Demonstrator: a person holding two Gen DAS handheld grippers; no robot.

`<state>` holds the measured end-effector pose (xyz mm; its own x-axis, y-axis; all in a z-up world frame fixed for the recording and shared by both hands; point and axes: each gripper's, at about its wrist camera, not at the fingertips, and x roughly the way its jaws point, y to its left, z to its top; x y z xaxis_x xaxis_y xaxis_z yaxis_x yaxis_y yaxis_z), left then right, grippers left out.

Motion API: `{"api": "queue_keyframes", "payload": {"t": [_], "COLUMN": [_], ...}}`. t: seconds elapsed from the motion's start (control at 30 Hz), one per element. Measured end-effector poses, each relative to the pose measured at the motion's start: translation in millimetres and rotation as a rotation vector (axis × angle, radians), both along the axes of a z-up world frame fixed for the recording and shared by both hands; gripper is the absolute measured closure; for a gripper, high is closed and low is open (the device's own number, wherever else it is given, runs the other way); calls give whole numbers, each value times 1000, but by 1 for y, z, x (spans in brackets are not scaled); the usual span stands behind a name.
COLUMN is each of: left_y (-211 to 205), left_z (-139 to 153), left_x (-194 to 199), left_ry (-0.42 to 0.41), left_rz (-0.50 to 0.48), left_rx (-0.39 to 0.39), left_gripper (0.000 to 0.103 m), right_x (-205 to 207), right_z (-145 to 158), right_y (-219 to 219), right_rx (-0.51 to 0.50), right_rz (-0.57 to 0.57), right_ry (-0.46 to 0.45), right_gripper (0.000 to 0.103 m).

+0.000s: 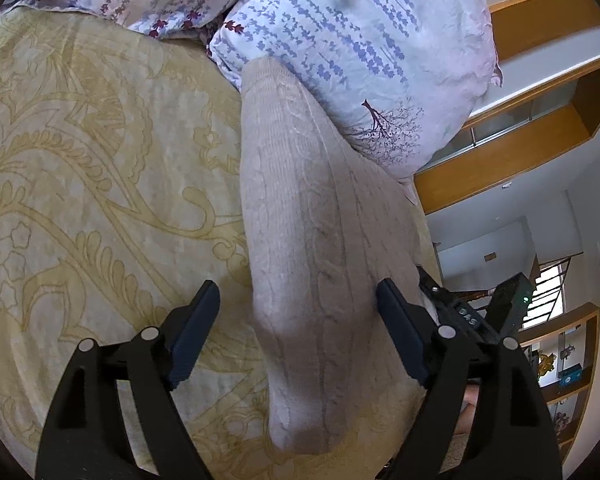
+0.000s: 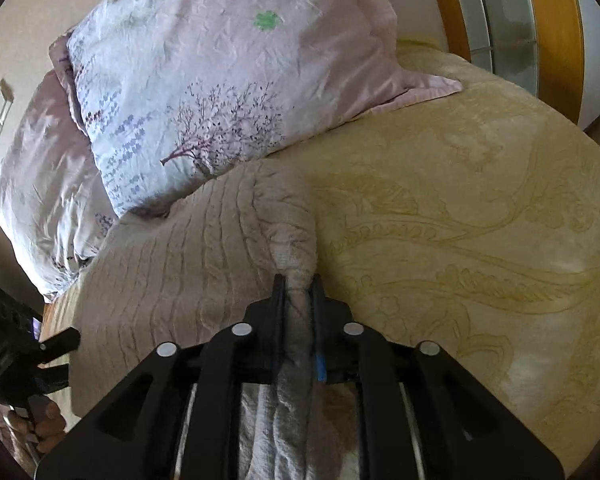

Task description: Fold small clothes

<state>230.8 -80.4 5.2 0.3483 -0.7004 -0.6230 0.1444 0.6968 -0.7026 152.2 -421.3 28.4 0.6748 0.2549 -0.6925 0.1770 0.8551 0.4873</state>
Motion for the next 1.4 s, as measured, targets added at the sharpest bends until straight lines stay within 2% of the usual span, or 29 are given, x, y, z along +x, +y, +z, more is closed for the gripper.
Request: {"api": "queue_keyframes", "payload": {"t": [0.1, 0.23, 0.4, 0.53, 0.63, 0.73, 0.83, 0.93, 0.97, 1.0, 1.07, 1.17, 1.3, 1.4], "left_y": [2, 1, -3, -5, -7, -12, -15, -13, -12, -12, -10, -10, -14, -17], "left_z": [2, 2, -1, -2, -3, -2, -2, -1, 0, 0, 1, 2, 0, -2], "left_x": [0, 1, 3, 4, 5, 6, 7, 9, 10, 11, 14, 18, 23, 25], "left_ry": [-4, -4, 9, 15, 16, 10, 13, 18, 14, 10, 8, 4, 6, 8], "left_rz": [6, 6, 1, -3, -8, -13, -18, -22, -19, -16, -12, -10, -26, -48], "left_rx": [-4, -2, -13, -17, -21, -19, -21, -26, -25, -23, -21, -17, -19, -31], "left_gripper": [22, 22, 22, 22, 22, 21, 21, 21, 21, 21, 21, 21, 22, 26], "right_x": [-17, -22, -11, -5, -4, -3, -5, -10, -12, -13, -13, -3, 17, 28], "right_z": [18, 31, 22, 4, -4, -13, -23, -18, -14, -8, 2, 3, -15, -25], "right_y": [-2, 8, 21, 21, 17, 8, -8, -20, -22, -26, -32, -35, -35, -34], "right_rx": [5, 18, 9, 17, 49, 130, 284, 391, 412, 434, 430, 374, 390, 421], "right_rz": [-24, 34, 90, 78, 65, 45, 26, 29, 32, 34, 27, 23, 39, 76], "right_ry": [-80, -129, -81, -1, 10, 5, 2, 12, 4, -15, -45, 13, 115, 154], "right_gripper": [83, 83, 82, 82, 82, 82, 82, 81, 72, 52, 30, 29, 29, 29]}}
